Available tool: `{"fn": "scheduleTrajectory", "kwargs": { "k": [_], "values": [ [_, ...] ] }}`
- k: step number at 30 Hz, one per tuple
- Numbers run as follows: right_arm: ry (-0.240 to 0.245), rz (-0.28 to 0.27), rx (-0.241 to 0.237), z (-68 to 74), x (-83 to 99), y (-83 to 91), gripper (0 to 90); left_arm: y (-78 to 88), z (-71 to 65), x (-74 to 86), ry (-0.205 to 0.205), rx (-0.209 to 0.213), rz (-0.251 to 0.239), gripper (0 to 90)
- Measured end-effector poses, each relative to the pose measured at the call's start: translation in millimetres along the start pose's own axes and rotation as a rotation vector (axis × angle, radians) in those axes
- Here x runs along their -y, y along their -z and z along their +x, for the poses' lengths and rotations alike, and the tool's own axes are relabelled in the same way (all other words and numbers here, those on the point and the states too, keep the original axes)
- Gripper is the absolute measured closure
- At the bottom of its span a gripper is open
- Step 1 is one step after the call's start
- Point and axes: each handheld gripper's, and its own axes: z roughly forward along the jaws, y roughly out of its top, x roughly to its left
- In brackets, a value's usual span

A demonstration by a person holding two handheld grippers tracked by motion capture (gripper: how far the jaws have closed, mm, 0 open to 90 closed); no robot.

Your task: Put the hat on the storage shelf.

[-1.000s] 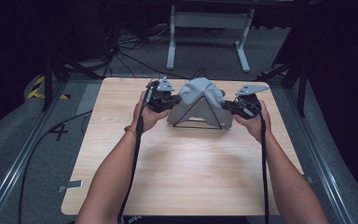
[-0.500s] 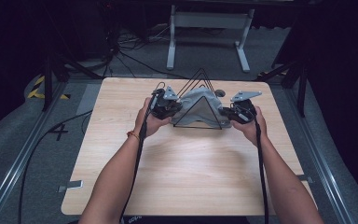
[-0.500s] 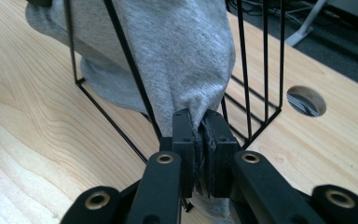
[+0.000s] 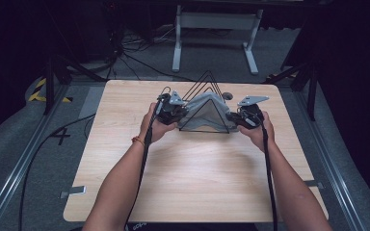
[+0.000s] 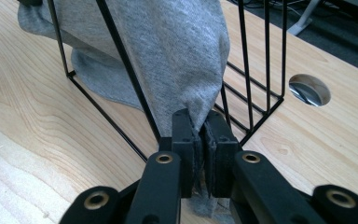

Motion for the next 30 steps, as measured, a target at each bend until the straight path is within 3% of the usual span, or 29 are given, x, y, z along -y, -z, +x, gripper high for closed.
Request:
{"fn": "scheduleTrajectory", "kwargs": {
  "k": [1,3,5,10,18,25,30],
  "values": [
    [0.002,0.001,0.002,0.1,-0.3,0.9,84.5,0.8,-0.2,0.3,0.009,-0.001,-0.002,84.3],
    [0.008,0.001,0.003,-0.1,-0.5,1.7,84.6,3.2,2.1,1.5,-0.012,-0.018,0.015,86.8],
    [0.008,0.001,0.000,-0.3,-0.5,2.5,84.5,5.6,4.4,2.8,0.011,-0.015,0.003,87.0],
    [0.004,-0.005,0.016,-0.1,-2.6,7.2,80.9,14.0,4.0,-0.3,-0.028,-0.035,0.005,87.5],
    [0.004,-0.013,0.055,4.3,-9.3,19.1,72.0,31.5,3.0,3.9,-0.039,-0.048,0.010,85.7],
    [-0.017,-0.026,0.042,1.2,-5.1,39.7,70.9,54.0,1.0,20.2,-0.066,-0.061,0.018,83.5],
    [-0.001,-0.017,0.038,2.5,3.0,51.5,70.2,69.4,-1.2,34.0,-0.085,-0.068,0.037,82.9]
  ]
}}
